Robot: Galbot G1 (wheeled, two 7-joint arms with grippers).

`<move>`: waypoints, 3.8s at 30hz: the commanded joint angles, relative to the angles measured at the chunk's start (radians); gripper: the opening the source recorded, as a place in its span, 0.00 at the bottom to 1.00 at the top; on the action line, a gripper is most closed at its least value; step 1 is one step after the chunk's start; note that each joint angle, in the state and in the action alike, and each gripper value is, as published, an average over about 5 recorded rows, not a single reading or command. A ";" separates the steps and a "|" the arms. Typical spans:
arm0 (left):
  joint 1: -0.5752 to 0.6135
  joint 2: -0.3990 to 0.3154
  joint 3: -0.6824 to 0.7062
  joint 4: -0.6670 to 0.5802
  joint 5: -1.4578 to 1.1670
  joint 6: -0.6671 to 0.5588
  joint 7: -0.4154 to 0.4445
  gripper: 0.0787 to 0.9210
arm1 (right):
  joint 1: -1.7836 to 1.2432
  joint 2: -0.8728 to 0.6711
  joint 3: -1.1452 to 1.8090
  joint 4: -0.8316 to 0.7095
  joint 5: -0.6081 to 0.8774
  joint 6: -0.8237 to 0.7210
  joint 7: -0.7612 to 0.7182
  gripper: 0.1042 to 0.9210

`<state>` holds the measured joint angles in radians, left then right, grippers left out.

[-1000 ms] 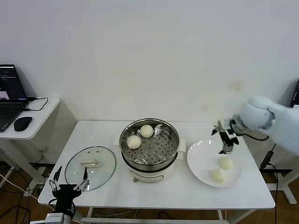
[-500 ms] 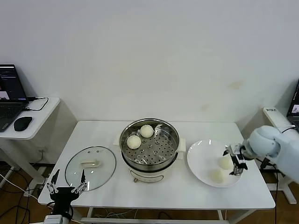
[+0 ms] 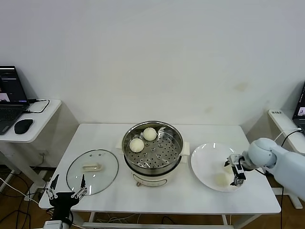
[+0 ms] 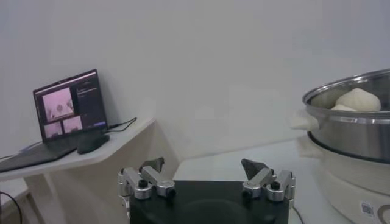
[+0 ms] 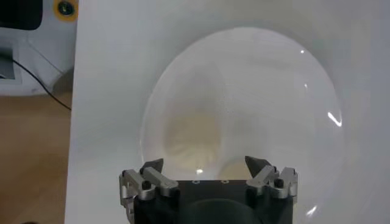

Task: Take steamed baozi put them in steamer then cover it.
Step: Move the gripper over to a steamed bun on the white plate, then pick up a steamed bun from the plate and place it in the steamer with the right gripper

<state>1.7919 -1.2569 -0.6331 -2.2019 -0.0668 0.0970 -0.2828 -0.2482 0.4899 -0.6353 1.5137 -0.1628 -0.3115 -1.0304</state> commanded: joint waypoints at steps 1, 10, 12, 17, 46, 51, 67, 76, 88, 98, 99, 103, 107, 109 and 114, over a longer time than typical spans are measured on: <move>-0.002 0.001 0.000 0.003 0.000 -0.001 0.000 0.88 | -0.035 0.034 0.015 -0.030 -0.011 0.000 0.005 0.88; -0.003 0.001 0.000 0.004 0.000 -0.003 -0.001 0.88 | -0.037 0.057 0.015 -0.044 -0.004 -0.009 0.014 0.84; -0.003 0.001 0.000 0.005 0.000 -0.004 -0.001 0.88 | -0.035 0.063 0.015 -0.051 -0.004 -0.009 0.017 0.82; -0.002 -0.001 0.001 0.006 0.000 -0.005 -0.002 0.88 | -0.027 0.069 0.010 -0.059 -0.006 -0.014 0.014 0.76; -0.015 0.024 -0.002 -0.013 -0.009 -0.006 -0.003 0.88 | 0.566 0.026 -0.286 0.042 0.281 -0.036 -0.041 0.63; -0.017 0.027 -0.007 -0.021 -0.016 -0.005 -0.003 0.88 | 0.772 0.103 -0.412 0.019 0.334 -0.030 -0.045 0.63; -0.019 0.007 -0.030 -0.027 -0.022 -0.015 -0.006 0.88 | 0.887 0.540 -0.560 -0.019 0.469 0.049 0.037 0.63; -0.011 -0.007 -0.059 -0.041 -0.026 -0.022 -0.008 0.88 | 0.800 0.682 -0.632 -0.108 0.358 0.286 0.035 0.63; -0.022 -0.026 -0.055 -0.042 -0.026 -0.031 -0.009 0.88 | 0.737 0.733 -0.674 -0.148 0.135 0.541 0.030 0.65; -0.020 -0.032 -0.055 -0.038 -0.025 -0.042 -0.011 0.88 | 0.717 0.741 -0.673 -0.158 0.076 0.604 0.035 0.65; -0.020 -0.033 -0.056 -0.038 -0.025 -0.042 -0.011 0.88 | 0.717 0.741 -0.673 -0.157 0.076 0.605 0.034 0.65; -0.018 -0.034 -0.055 -0.037 -0.025 -0.043 -0.012 0.88 | 0.725 0.736 -0.676 -0.148 0.077 0.609 0.027 0.66; -0.019 -0.035 -0.052 -0.036 -0.024 -0.043 -0.012 0.88 | 0.741 0.725 -0.681 -0.141 0.080 0.615 0.028 0.70; -0.022 -0.033 -0.051 -0.036 -0.024 -0.043 -0.012 0.88 | 0.750 0.719 -0.681 -0.136 0.085 0.616 0.031 0.75; -0.028 -0.024 -0.054 -0.037 -0.026 -0.043 -0.011 0.88 | 0.786 0.685 -0.669 -0.107 0.112 0.605 0.029 0.87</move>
<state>1.7660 -1.2863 -0.6846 -2.2393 -0.0915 0.0538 -0.2945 0.5069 1.1950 -1.3087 1.3868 -0.0498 0.2732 -1.0019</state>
